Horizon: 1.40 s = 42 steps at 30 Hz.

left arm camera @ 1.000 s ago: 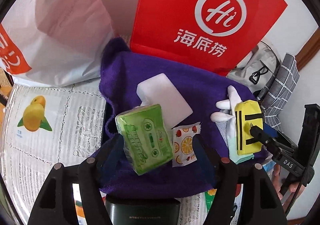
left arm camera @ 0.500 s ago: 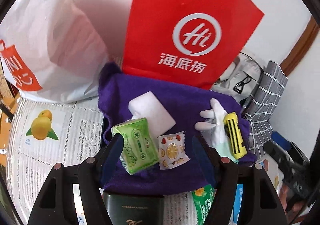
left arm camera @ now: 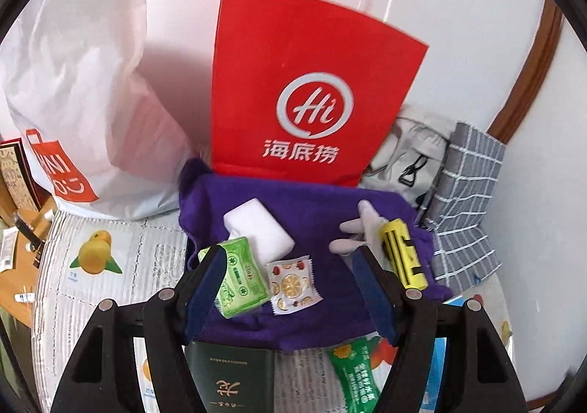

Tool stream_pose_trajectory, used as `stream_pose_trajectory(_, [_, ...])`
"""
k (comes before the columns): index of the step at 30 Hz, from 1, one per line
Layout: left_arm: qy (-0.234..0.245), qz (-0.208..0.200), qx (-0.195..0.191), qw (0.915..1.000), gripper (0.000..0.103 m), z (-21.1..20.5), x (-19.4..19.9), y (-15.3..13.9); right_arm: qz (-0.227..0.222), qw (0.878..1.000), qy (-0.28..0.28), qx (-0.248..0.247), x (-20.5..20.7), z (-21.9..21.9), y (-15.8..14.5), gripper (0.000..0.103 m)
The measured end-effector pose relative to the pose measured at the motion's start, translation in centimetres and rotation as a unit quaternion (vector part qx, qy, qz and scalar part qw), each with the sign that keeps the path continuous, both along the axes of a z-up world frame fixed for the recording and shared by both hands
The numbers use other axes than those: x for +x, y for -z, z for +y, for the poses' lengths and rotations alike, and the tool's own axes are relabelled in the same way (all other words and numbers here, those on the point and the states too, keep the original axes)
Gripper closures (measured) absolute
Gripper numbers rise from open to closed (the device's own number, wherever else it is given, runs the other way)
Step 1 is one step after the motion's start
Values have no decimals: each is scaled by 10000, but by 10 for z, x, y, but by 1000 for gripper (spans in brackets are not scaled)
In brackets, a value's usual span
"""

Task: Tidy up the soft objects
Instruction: 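Reach the right tool to the black watch strap and grasp it, then lift the watch strap with the right tool while left grasps the green snack packet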

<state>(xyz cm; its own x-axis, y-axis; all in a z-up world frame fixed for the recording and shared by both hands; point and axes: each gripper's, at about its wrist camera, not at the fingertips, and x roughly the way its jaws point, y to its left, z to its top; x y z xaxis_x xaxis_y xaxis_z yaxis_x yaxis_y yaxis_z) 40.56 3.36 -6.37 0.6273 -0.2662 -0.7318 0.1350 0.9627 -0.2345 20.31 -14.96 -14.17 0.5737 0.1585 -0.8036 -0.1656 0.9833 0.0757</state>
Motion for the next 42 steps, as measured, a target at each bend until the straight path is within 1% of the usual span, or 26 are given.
stream_pose_trajectory(2, [33, -33, -24, 10000, 34, -1, -3, -4, 96, 9999, -6, 98, -9, 4, 13, 49])
stream_pose_trajectory(5, [66, -74, -51, 9999, 34, -2, -7, -8, 294, 9991, 288, 71, -11, 7, 39, 50])
stream_pose_trajectory(7, [74, -116, -113, 9998, 34, -2, -10, -12, 273, 9988, 408, -20, -10, 12, 51, 50])
stream_pose_trajectory(9, [93, -171, -189, 9996, 34, -2, -14, -16, 264, 9989, 384, -58, -7, 19, 63, 50])
stream_pose_trajectory(11, [163, -226, -218, 9994, 34, -2, -17, -19, 393, 9981, 436, -175, 0, 25, 79, 55])
stream_pose_trajectory(12, [171, -253, -222, 9993, 34, -2, -19, -21, 451, 9976, 483, -229, 4, 28, 86, 55])
stream_pose_trajectory(13, [154, -269, -221, 9993, 34, -1, -19, -21, 250, 9977, 546, -325, 3, 30, 86, 55])
stream_pose_trajectory(15, [81, -228, -225, 9995, 34, 0, -17, -19, 260, 9969, 586, -446, 7, 33, 87, 55])
stream_pose_trajectory(16, [42, -175, -237, 9996, 34, 2, -15, -18, 260, 9970, 561, -458, 8, 33, 88, 58])
stream_pose_trajectory(17, [35, -152, -251, 9996, 34, 2, -14, -17, 224, 9972, 523, -481, 8, 32, 88, 65])
stream_pose_trajectory(19, [33, -113, -288, 9995, 34, 5, -12, -15, 199, 9978, 349, -528, 3, 27, 87, 78])
stream_pose_trajectory(20, [7, -110, -294, 9995, 34, 6, -12, -15, 253, 9982, 280, -476, 0, 22, 86, 80])
stream_pose_trajectory(22, [-50, -124, -255, 9996, 34, 7, -12, -15, 350, 9981, 252, -439, -9, 13, 85, 81])
stream_pose_trajectory(25, [-129, -159, -205, 9996, 34, 8, -14, -18, 494, 9970, 115, -594, -29, 5, 82, 82])
stream_pose_trajectory(28, [-158, -268, -167, 9994, 34, 9, -20, -23, 662, 9960, -52, -597, -48, 0, 82, 81])
stream_pose_trajectory(30, [-180, -333, -144, 9992, 34, 10, -24, -26, 666, 9962, -8, -556, -54, -3, 83, 80])
stream_pose_trajectory(31, [-175, -372, -139, 9991, 34, 10, -26, -28, 626, 9968, 69, -496, -53, -5, 83, 75])
stream_pose_trajectory(32, [-173, -397, -125, 9990, 34, 10, -27, -30, 583, 9972, 128, -459, -53, -5, 83, 67])
stream_pose_trajectory(34, [-180, -423, -61, 9989, 34, 8, -30, -32, 399, 9980, 215, -431, -49, -4, 86, 59])
stream_pose_trajectory(37, [-115, -463, 5, 9989, 34, 4, -32, -34, 247, 9983, 184, -501, -44, 0, 87, 57])
stream_pose_trajectory(39, [-77, -464, 53, 9989, 34, 1, -33, -34, 183, 9989, -9, -430, -44, 0, 87, 66])
stream_pose_trajectory(40, [-53, -463, 102, 9989, 34, -3, -33, -34, 151, 9989, -16, -437, -45, 0, 87, 80])
stream_pose_trajectory(41, [-48, -458, 149, 9988, 34, -5, -33, -33, 135, 9991, -23, -401, -45, -2, 87, 82])
stream_pose_trajectory(42, [-58, -440, 208, 9988, 34, -8, -34, -33, 119, 9992, -42, -384, -45, -2, 87, 82])
